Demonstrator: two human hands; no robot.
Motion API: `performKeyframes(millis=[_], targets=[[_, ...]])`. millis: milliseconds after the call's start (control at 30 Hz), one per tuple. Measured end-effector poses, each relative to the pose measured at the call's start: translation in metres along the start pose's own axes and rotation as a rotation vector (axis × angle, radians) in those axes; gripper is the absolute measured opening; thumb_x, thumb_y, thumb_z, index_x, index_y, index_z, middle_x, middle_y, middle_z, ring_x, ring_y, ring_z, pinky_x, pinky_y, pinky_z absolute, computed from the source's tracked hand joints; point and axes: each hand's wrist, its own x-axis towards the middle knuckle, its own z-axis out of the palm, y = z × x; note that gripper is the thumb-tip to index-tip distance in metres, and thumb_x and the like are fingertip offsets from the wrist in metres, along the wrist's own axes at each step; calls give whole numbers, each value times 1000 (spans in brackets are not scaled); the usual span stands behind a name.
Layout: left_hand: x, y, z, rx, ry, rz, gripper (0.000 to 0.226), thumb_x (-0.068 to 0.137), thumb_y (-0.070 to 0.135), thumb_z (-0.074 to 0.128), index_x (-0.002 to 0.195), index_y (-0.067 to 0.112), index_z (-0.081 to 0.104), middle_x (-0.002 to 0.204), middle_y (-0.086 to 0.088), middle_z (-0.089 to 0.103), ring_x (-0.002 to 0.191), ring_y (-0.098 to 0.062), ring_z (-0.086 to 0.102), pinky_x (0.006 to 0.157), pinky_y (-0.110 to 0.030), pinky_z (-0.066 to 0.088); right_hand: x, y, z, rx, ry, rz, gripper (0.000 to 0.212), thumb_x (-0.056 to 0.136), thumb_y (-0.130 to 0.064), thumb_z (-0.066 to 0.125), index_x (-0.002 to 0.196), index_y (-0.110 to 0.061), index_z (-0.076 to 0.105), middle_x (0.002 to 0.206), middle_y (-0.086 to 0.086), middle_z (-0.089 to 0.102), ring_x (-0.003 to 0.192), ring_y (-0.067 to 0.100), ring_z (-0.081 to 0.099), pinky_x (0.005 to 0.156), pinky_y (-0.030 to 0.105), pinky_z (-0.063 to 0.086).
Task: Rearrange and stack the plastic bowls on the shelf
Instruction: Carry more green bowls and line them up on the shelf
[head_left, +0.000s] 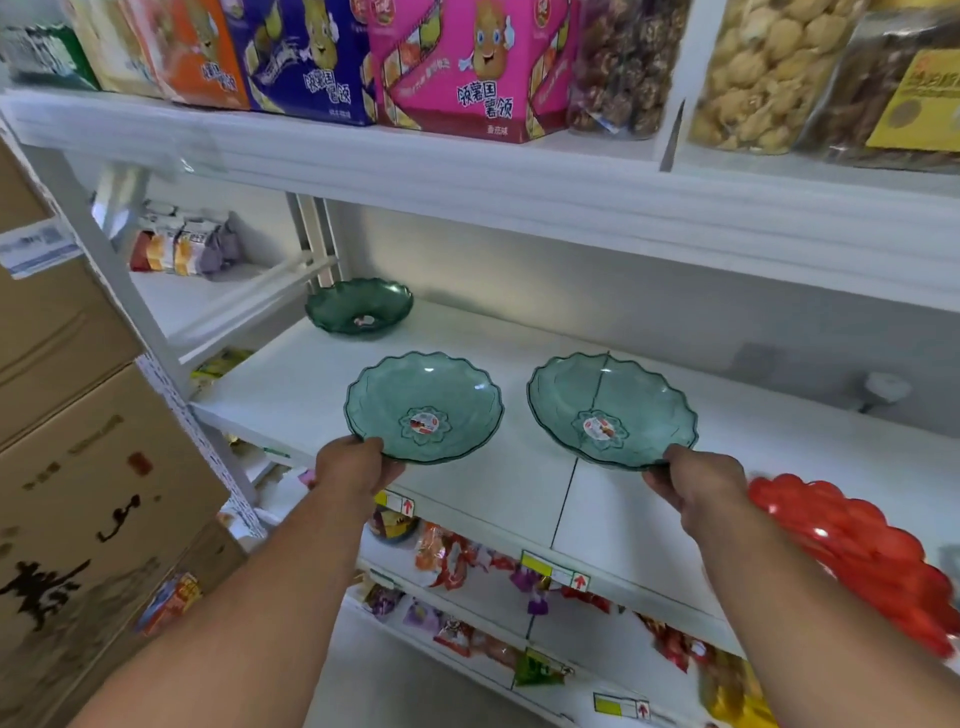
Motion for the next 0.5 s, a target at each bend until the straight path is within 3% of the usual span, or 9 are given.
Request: performKeyframes(millis=[133,333,500], targets=[[22,3,10,-14,-10,13,21,93,-6,53,79,8,59,83,-10,66,76,-29,68,68,-37,62,16,0,18,13,-4,-8,8,87,2,57,81,-3,60,86,15,71,63,26,69,50,27,60],[43,10,29,-8,-20,21,19,92,-5,56,79,7,61,87,-13,67,78,-31,69,54,-32,61,42,-2,32,13,1,-2,6,84,3,58,83,-2,63,86,14,72,57,22,70,57,31,61],[55,15,46,-14,-41,7,19,93,-6,56,78,6,60,83,-12,65,88,-37,67,53,-33,60,51,-5,38,32,27,9,8,84,3,58,85,-1,65,83,12,71,54,20,69,59,31,61]])
